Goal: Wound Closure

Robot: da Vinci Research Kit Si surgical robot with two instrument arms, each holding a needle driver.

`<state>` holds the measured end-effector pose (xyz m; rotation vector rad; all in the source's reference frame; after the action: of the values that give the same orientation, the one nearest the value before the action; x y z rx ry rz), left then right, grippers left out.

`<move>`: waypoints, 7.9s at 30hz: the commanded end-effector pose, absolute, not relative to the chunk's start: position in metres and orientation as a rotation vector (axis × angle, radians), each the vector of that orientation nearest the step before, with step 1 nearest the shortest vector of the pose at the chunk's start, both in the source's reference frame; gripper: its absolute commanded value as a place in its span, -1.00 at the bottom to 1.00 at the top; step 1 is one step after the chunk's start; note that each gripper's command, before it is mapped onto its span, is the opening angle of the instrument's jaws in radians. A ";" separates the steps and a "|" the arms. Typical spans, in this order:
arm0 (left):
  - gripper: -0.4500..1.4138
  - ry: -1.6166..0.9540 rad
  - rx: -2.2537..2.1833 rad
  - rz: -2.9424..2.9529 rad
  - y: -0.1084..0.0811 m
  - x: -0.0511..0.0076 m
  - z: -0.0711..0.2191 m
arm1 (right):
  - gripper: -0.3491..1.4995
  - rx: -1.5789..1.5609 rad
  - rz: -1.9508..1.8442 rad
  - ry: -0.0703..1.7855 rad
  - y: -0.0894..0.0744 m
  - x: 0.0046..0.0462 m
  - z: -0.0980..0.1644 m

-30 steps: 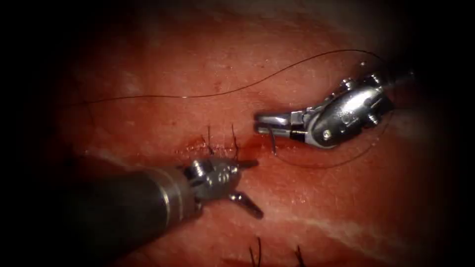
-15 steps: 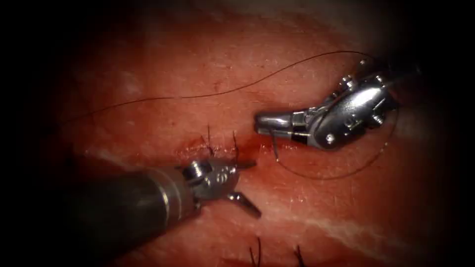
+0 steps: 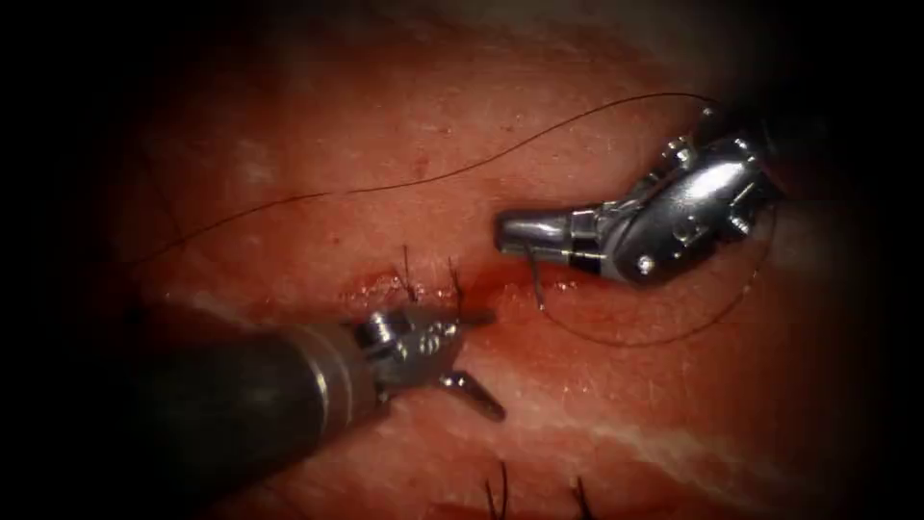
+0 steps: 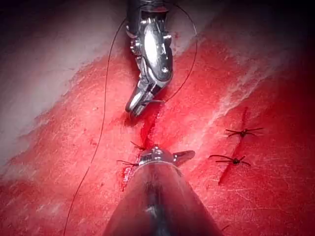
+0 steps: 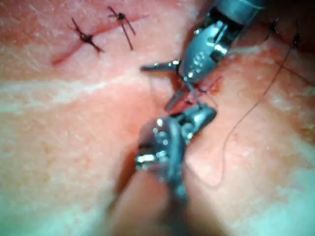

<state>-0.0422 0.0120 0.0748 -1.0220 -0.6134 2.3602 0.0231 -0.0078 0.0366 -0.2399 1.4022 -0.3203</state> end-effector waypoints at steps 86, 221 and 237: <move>0.19 -0.492 -1.226 2.491 0.011 -0.0418 0.072 | 0.51 0.818 0.597 1.096 -0.006 0.0225 0.042; -0.62 0.772 -1.402 3.036 0.011 -0.0395 0.073 | -1.00 0.805 0.467 1.109 -0.009 0.0253 0.040; -0.35 0.792 -1.401 3.050 0.010 -0.0402 0.072 | 0.47 0.752 0.603 1.129 -0.008 0.0233 0.040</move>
<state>-0.0398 0.0104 0.0710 -1.4032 0.8191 3.0651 0.0229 -0.0060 0.0397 0.7342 1.1483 0.6109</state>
